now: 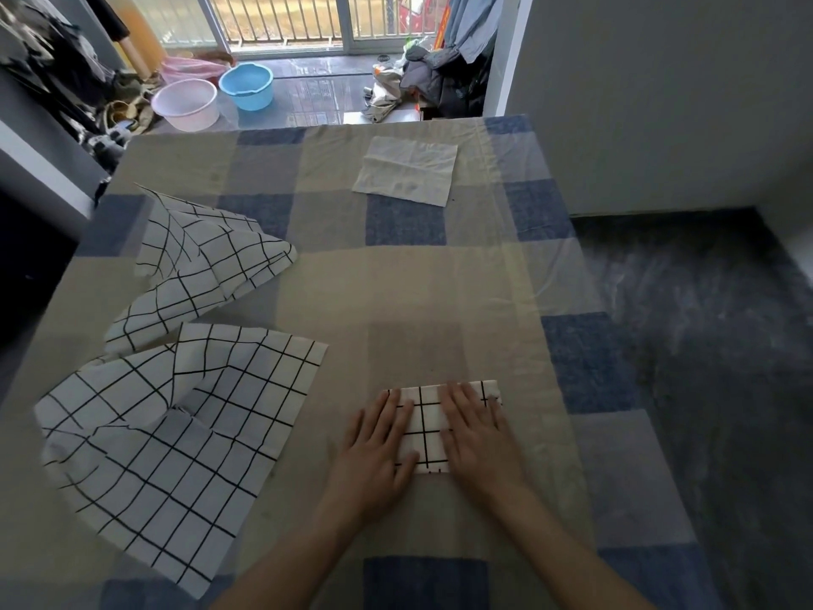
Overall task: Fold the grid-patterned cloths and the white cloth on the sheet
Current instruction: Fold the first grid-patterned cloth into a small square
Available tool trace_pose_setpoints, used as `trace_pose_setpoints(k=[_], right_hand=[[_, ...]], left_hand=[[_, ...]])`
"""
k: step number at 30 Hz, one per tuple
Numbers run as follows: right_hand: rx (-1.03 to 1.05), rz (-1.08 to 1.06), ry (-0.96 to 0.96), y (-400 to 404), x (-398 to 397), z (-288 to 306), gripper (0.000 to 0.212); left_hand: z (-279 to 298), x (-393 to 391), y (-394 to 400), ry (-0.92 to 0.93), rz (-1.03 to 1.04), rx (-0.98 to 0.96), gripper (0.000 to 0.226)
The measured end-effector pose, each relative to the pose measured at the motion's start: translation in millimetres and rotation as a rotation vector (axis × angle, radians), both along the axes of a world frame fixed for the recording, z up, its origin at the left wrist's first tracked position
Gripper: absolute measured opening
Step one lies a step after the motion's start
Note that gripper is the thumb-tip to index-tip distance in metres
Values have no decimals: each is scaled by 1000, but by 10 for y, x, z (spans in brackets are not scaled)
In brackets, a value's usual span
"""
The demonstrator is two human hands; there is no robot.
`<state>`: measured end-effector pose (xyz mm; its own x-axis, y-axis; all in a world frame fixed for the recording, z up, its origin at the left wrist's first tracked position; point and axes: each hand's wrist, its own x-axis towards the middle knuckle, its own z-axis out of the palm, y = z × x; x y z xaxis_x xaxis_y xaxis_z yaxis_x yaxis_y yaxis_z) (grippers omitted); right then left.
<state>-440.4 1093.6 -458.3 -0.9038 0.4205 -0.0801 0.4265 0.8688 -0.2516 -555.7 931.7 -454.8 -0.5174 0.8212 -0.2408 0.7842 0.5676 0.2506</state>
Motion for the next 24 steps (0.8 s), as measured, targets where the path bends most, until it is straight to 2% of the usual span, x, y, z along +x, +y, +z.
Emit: trace_pose_setpoints(k=[3, 6, 11, 15, 17, 20, 22, 24], right_hand=[[39, -103, -37, 288, 176, 60, 64], [-26, -117, -98, 477, 144, 254, 71], [-99, -23, -152, 622, -301, 624, 45], [-243, 17, -246, 554, -615, 776, 44], [-240, 36, -343, 515, -709, 818, 39], [-306, 62, -403, 426, -710, 826, 15], [-351, 31, -334, 353, -593, 835, 8], [-465, -41, -208, 301, -396, 883, 12]], left_hand=[[-19, -21, -10, 9, -28, 14, 82], [-1, -35, -3, 8, -34, 21, 88], [62, -67, 29, -71, -45, -15, 95], [216, -21, 12, -131, -13, -62, 96], [283, 41, -32, -139, 64, -13, 94], [320, 117, -130, -204, 285, 80, 102], [331, 142, -196, -358, 476, 237, 104], [370, 134, -237, -534, 657, 433, 103]])
